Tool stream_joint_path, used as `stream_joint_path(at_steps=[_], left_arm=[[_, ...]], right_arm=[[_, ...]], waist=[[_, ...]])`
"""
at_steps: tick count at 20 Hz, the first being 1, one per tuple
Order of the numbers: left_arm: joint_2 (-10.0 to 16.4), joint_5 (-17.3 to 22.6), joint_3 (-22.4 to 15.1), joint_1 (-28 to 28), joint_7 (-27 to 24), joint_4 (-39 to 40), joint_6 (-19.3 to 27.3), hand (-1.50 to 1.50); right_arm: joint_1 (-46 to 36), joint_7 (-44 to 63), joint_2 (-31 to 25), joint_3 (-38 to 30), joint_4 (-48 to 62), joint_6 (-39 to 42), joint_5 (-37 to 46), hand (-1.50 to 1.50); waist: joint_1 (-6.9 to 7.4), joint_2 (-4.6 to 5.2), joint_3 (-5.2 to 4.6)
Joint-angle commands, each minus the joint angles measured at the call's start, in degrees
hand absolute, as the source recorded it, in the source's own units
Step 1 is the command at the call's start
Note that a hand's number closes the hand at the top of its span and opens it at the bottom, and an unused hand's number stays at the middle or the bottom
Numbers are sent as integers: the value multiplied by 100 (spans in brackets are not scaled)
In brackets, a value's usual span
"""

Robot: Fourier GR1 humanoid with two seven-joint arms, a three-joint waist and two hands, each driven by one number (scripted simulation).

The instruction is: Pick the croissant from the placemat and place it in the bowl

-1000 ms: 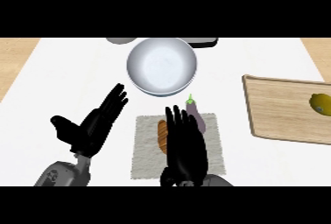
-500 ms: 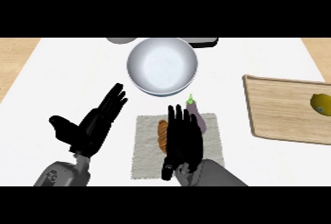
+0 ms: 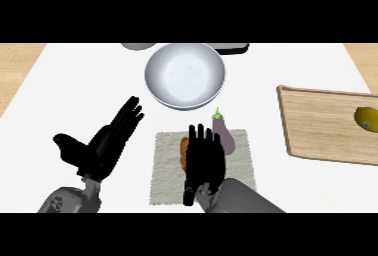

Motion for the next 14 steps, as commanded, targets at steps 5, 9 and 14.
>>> stream_joint_path(at_steps=[5, 9, 14], left_arm=[[-13, 62, 181, -166, 83, 114, -232, 0], [-79, 47, 252, -40, 10, 121, -239, 0], [-244, -189, 147, -189, 56, 210, -146, 0]], right_arm=[[-571, 863, 119, 29, 894, -361, -270, -150], [-194, 805, 119, 289, 859, -668, 1, -150], [-382, 730, 120, 136, 1137, -620, -127, -150]], waist=[[37, 19, 1], [-15, 6, 2], [-16, 10, 3]])
